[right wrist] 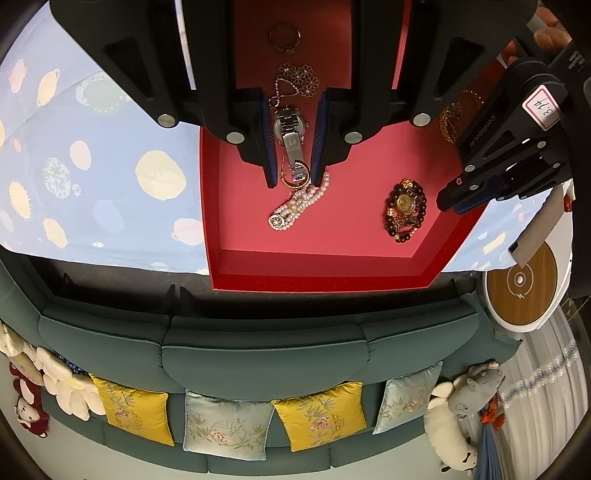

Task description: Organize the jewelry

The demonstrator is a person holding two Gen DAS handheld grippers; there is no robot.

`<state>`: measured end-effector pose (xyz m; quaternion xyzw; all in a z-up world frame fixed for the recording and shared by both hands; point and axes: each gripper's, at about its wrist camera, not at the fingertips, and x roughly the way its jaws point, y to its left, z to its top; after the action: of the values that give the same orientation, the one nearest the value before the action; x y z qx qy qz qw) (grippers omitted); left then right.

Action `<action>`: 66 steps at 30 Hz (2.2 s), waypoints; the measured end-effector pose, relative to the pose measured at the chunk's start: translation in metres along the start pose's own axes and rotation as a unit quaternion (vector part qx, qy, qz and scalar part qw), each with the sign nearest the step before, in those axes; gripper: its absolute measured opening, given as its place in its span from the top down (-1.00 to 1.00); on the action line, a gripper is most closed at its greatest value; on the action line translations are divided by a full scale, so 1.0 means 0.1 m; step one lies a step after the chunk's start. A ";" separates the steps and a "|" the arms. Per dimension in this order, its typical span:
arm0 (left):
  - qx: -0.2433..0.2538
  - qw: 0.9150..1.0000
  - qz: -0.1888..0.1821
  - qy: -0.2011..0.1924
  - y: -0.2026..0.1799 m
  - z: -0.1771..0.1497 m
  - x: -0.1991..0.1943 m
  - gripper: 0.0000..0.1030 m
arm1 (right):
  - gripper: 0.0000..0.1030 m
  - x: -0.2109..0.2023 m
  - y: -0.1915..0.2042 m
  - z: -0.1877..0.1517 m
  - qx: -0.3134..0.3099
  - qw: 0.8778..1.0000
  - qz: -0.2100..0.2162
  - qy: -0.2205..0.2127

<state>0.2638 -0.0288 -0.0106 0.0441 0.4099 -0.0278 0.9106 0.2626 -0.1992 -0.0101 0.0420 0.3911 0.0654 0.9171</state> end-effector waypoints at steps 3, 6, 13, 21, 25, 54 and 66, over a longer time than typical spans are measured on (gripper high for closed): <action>0.000 1.000 0.005 -0.004 -0.01 0.00 -0.02 0.49 | 0.63 -0.02 -0.01 -0.01 0.000 1.000 -0.006 -0.004; 0.004 1.000 0.012 -0.010 -0.02 -0.01 -0.07 0.35 | 0.30 -0.07 -0.01 0.00 0.003 1.000 -0.014 -0.012; 0.014 0.999 0.013 -0.033 -0.06 -0.06 -0.47 0.34 | 0.13 -0.38 0.00 -0.06 -0.003 1.000 -0.019 -0.022; 0.023 0.998 -0.003 -0.056 -0.11 -0.34 -1.18 0.09 | -0.10 -0.96 -0.05 -0.33 0.029 0.999 -0.020 -0.030; 0.010 0.998 0.004 -0.062 -0.03 -0.63 -1.42 0.04 | -0.21 -1.26 0.01 -0.51 0.039 0.998 -0.023 -0.043; 0.012 0.999 0.000 -0.044 -0.02 -0.82 -1.43 -0.26 | -0.50 -1.31 0.31 -0.82 -0.005 0.999 -0.036 -0.037; 0.004 0.999 0.007 -0.044 -0.01 -0.84 -1.44 -0.29 | -0.50 -1.36 0.33 -0.83 -0.007 0.998 -0.046 -0.048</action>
<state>0.1062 -0.0190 0.0416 0.0498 0.3690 -0.0247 0.9278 0.1061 -0.1847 0.0334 0.0211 0.3477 0.0241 0.9371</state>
